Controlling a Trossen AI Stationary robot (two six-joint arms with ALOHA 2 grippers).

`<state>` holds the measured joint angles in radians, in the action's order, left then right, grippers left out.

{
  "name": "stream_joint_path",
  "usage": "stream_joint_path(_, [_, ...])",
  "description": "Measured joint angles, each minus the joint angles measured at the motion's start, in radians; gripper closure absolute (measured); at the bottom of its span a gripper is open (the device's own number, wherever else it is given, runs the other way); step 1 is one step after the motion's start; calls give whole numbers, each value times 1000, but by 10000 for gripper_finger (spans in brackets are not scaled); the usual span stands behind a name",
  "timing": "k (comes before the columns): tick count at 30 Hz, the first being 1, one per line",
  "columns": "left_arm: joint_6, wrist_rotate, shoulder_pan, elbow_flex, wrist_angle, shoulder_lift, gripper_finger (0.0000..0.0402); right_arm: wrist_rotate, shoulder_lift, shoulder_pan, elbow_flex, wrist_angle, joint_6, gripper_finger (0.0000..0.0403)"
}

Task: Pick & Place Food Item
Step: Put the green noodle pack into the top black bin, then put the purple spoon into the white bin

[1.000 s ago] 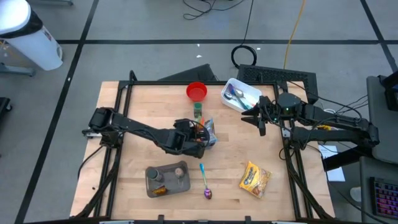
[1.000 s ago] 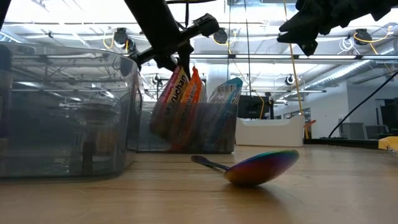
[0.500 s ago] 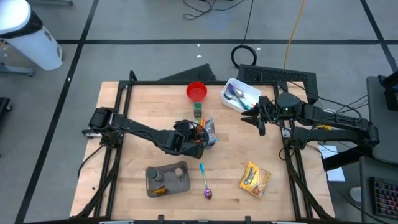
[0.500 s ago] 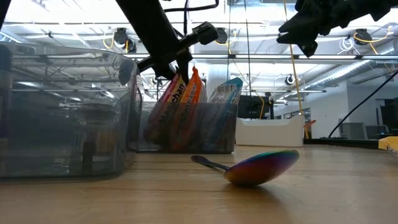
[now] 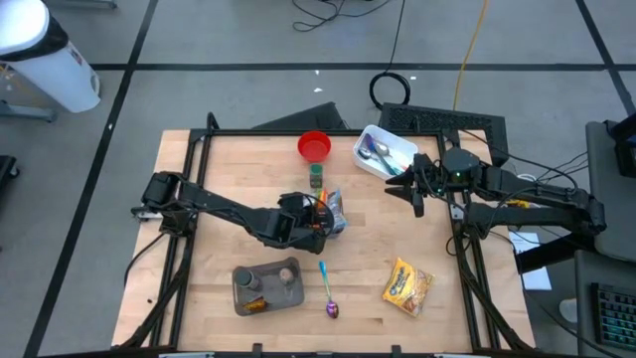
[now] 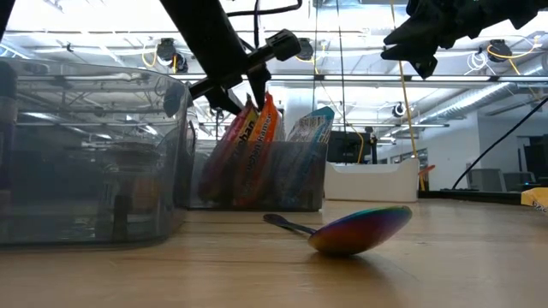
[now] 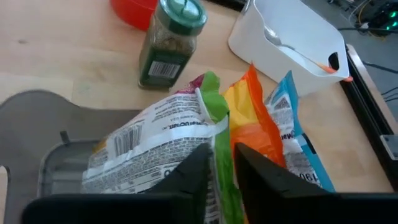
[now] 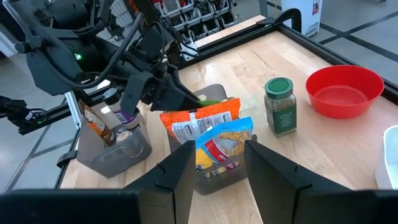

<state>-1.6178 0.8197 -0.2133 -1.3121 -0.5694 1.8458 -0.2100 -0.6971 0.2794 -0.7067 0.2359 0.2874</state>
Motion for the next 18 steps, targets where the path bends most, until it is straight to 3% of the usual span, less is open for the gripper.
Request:
stream_joint_path(5, [64, -76, 20, -2, -2, -27, 261, 0, 0, 0, 0, 0, 0, 273])
stream_joint_path(9, [209, -138, 50, -2, 5, -106, 229, 0, 0, 0, 0, -6, 0, 273])
stream_joint_path(18, [555, -152, 103, -3, 159, -381, 207, 0, -13, 0, 0, -104, 24, 273])
